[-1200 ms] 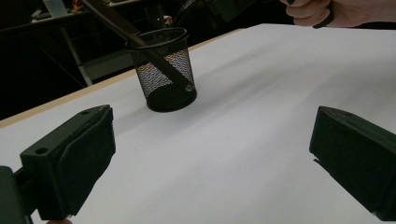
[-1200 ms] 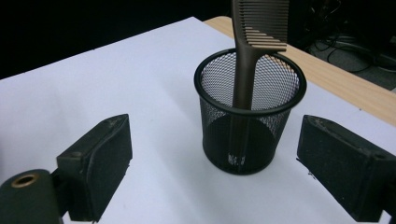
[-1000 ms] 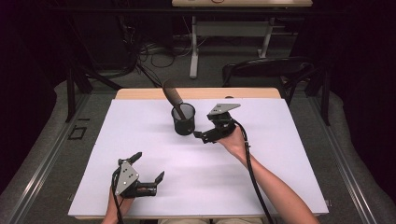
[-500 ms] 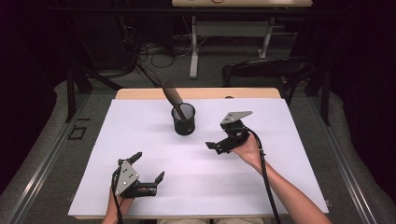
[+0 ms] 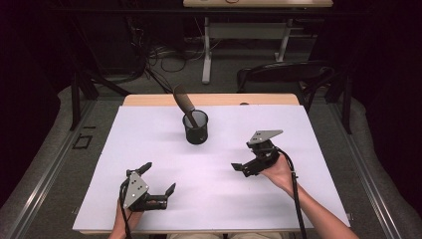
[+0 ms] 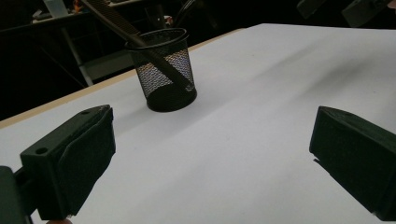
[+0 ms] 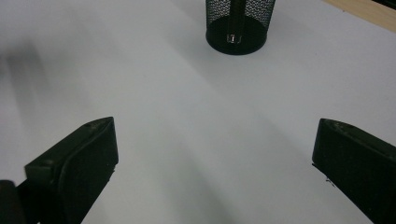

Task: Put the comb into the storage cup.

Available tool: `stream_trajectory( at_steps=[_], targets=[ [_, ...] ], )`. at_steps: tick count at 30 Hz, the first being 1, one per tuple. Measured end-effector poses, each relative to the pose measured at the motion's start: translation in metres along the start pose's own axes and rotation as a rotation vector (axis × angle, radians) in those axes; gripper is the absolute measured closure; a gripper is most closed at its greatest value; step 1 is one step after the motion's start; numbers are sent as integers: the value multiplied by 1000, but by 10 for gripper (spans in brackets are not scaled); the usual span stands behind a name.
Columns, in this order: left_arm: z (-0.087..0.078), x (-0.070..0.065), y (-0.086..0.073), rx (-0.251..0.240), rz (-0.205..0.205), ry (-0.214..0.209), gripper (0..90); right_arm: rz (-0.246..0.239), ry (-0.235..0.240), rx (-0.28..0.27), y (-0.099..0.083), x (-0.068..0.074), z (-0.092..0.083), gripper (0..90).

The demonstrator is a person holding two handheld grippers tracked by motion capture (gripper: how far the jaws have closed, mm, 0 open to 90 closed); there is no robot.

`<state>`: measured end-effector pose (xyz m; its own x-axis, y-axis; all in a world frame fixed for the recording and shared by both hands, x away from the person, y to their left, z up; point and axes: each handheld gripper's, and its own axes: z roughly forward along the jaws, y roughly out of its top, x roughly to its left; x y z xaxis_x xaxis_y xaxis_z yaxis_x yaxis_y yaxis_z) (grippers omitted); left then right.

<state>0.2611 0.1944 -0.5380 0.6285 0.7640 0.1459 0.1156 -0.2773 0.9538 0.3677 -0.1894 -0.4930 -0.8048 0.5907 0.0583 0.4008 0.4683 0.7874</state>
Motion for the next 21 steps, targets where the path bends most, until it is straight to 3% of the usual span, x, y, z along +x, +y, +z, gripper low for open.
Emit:
stream_trajectory(
  at_steps=[21],
  targets=[
    [0, 0, 0, 2, -1, 1, 2, 4, -31, -3, -32, 14, -36, 0]
  ],
)
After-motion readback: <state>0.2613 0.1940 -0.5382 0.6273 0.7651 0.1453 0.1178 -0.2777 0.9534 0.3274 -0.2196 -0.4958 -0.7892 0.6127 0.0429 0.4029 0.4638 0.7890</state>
